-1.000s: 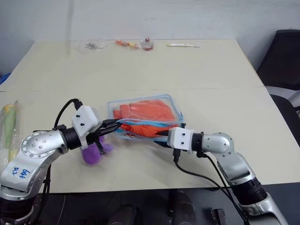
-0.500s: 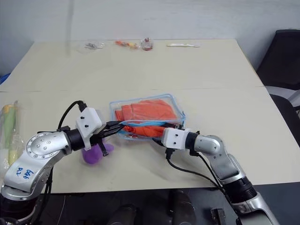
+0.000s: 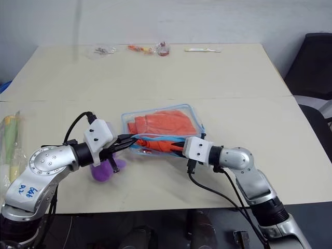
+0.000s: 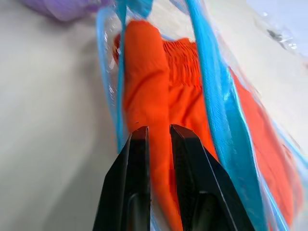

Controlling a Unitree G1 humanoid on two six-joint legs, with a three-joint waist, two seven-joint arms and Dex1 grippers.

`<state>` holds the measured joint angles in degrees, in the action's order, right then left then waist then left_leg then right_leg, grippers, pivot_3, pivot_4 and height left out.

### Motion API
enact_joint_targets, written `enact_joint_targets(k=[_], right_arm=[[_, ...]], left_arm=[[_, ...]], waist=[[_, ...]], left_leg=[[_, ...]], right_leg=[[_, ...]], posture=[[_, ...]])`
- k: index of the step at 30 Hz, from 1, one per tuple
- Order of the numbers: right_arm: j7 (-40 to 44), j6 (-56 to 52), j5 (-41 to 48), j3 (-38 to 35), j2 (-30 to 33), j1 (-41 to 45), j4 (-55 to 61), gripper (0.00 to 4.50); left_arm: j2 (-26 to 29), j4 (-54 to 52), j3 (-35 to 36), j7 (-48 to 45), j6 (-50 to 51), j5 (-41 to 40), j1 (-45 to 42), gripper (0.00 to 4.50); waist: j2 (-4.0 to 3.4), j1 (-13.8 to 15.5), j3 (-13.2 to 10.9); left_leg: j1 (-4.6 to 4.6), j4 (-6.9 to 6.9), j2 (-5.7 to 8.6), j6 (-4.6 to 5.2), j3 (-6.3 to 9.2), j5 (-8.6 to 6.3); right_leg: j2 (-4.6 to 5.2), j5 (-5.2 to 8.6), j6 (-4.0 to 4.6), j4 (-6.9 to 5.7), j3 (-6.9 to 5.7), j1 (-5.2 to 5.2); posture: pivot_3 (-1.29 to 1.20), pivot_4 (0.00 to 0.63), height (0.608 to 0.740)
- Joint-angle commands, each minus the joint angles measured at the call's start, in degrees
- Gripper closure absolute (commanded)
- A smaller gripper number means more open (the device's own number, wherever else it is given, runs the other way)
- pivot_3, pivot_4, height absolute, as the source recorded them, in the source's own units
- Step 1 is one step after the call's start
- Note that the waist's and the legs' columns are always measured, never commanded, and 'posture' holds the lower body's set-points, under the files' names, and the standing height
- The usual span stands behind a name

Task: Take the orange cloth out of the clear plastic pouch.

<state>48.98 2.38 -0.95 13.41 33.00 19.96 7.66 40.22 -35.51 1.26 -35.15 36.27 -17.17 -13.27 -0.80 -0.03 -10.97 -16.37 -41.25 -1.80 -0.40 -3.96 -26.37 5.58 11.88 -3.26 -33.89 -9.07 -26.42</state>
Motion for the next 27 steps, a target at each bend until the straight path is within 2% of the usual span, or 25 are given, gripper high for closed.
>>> enact_joint_targets(k=[1, 3, 8, 9, 20, 27], right_arm=[[-1.5, 4.8, -3.2, 0.1, 0.9, 0.4, -2.8, 3.62], [-2.1, 7.1, -5.0, 0.5, 1.2, 0.6, -4.0, 3.18], [-5.8, 12.3, -10.0, 0.6, 0.8, 1.3, -6.7, 1.4], [-6.0, 12.2, -10.2, 0.7, 0.4, 1.5, -6.9, 1.18], [-12.5, 16.1, -20.4, 4.8, -2.8, 6.1, -9.1, 1.18], [-17.7, 18.4, -33.2, 10.5, -2.6, 11.6, -15.6, 1.18]], left_arm=[[0.3, -1.4, 0.3, -0.1, -1.2, 0.4, -1.2, 4.5], [0.2, -1.3, 0.2, -0.1, -1.4, 0.5, -1.2, 4.5], [0.0, -1.4, 0.0, 0.0, -1.1, 0.5, -1.6, 4.5], [0.0, -1.4, 0.0, 0.0, -1.1, 0.5, -1.6, 4.5], [-0.9, -1.9, -1.0, 0.4, -0.7, 0.5, -1.7, 4.5], [-1.3, -1.9, -1.5, 0.7, -0.4, 0.4, -2.3, 4.5]], waist=[[0.0, -0.1, 0.0], [0.0, -0.1, 0.0], [0.0, -0.1, 0.0], [0.0, -0.1, 0.0], [0.0, -0.2, 0.0], [0.0, -0.2, 0.0]], left_leg=[[0.0, 0.0, 0.0, 0.0, 0.0, 0.0], [0.0, 0.01, -0.01, 0.0, -0.02, 0.0], [0.01, 0.01, -0.02, 0.0, -0.03, 0.0], [0.01, 0.01, -0.02, 0.0, -0.03, 0.0], [0.01, 0.01, -0.04, 0.0, -0.02, 0.0], [0.01, 0.01, -0.04, 0.0, -0.01, 0.0]], right_leg=[[0.0, 0.0, 0.0, 0.0, 0.0, 0.0], [-0.01, 0.0, 0.0, 0.0, 0.0, -0.01], [-0.01, 0.0, 0.0, 0.0, 0.01, -0.01], [-0.01, 0.0, 0.0, 0.0, 0.02, -0.01], [-0.01, 0.0, 0.0, 0.0, 0.03, -0.01], [-0.01, 0.0, 0.0, 0.0, 0.03, -0.01]], posture=[[0.0, 0.15, 0.74], [0.0, 0.15, 0.74], [0.0, 0.15, 0.74], [0.0, 0.15, 0.74], [0.0, 0.15, 0.74], [0.0, 0.15, 0.74]])
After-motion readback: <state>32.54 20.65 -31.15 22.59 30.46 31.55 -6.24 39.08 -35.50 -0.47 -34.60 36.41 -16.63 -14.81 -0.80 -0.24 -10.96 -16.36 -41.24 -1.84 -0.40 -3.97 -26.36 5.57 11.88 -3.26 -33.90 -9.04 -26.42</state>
